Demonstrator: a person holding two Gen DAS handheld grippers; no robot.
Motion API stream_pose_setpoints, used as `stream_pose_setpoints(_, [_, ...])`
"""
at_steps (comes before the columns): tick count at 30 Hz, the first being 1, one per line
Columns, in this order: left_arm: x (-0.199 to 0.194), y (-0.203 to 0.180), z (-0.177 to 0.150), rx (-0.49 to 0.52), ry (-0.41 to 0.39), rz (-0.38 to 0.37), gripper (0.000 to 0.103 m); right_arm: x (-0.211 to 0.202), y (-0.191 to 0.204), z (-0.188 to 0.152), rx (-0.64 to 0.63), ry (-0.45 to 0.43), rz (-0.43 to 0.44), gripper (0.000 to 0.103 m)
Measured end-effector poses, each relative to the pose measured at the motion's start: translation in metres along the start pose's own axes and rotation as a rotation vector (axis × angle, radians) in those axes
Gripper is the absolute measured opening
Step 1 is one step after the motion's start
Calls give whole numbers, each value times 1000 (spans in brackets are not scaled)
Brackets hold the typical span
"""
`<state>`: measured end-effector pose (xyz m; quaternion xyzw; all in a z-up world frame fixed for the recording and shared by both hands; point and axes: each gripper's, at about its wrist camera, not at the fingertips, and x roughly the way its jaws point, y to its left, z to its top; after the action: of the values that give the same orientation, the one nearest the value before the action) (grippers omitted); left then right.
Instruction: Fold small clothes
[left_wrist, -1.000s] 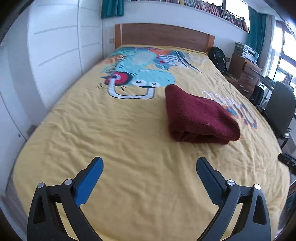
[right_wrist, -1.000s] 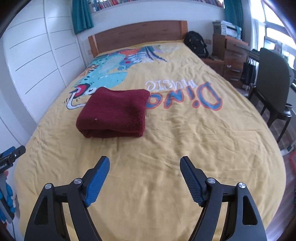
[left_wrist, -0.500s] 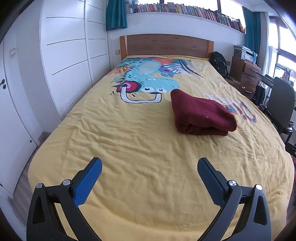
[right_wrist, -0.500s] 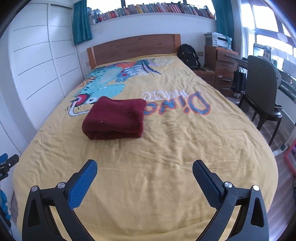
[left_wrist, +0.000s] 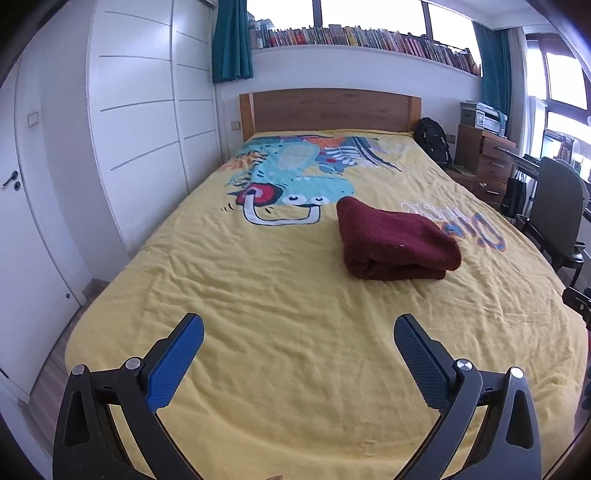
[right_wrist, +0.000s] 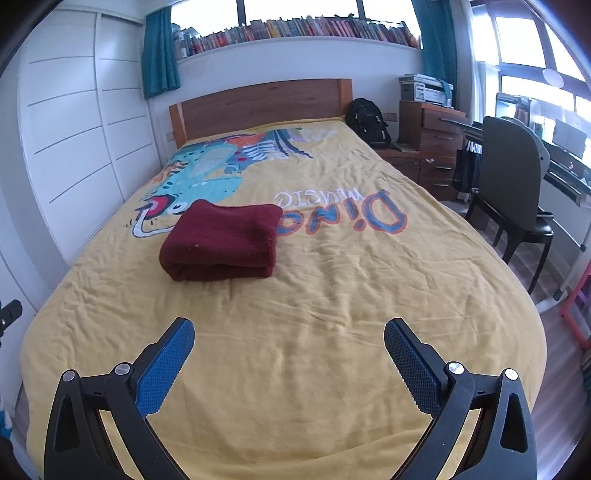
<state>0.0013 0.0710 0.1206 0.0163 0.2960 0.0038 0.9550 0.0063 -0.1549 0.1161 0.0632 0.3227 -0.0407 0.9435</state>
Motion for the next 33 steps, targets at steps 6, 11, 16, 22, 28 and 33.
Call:
stream_pose_setpoints(6, [-1, -2, 0, 3, -5, 22, 102, -2, -6, -5, 9, -4, -20, 103])
stream_pose_setpoints(11, [-2, -2, -1, 2, -5, 20, 102, -1, -9, -8, 14, -3, -28, 103])
stream_pose_setpoints(16, [-4, -3, -1, -1, -7, 11, 102, -1, -11, -10, 18, 0, -32, 103])
stream_pose_setpoints(22, [-4, -3, -1, 0, -5, 8, 102, -1, -13, -11, 22, -2, -41, 103])
stream_pose_setpoints(28, [-2, -2, -1, -4, 0, 4, 102, -1, -15, -12, 27, 1, -45, 103])
stream_pose_setpoints(33, [-1, -3, -2, -3, 2, 5, 102, 0, -14, -12, 26, 2, -46, 103])
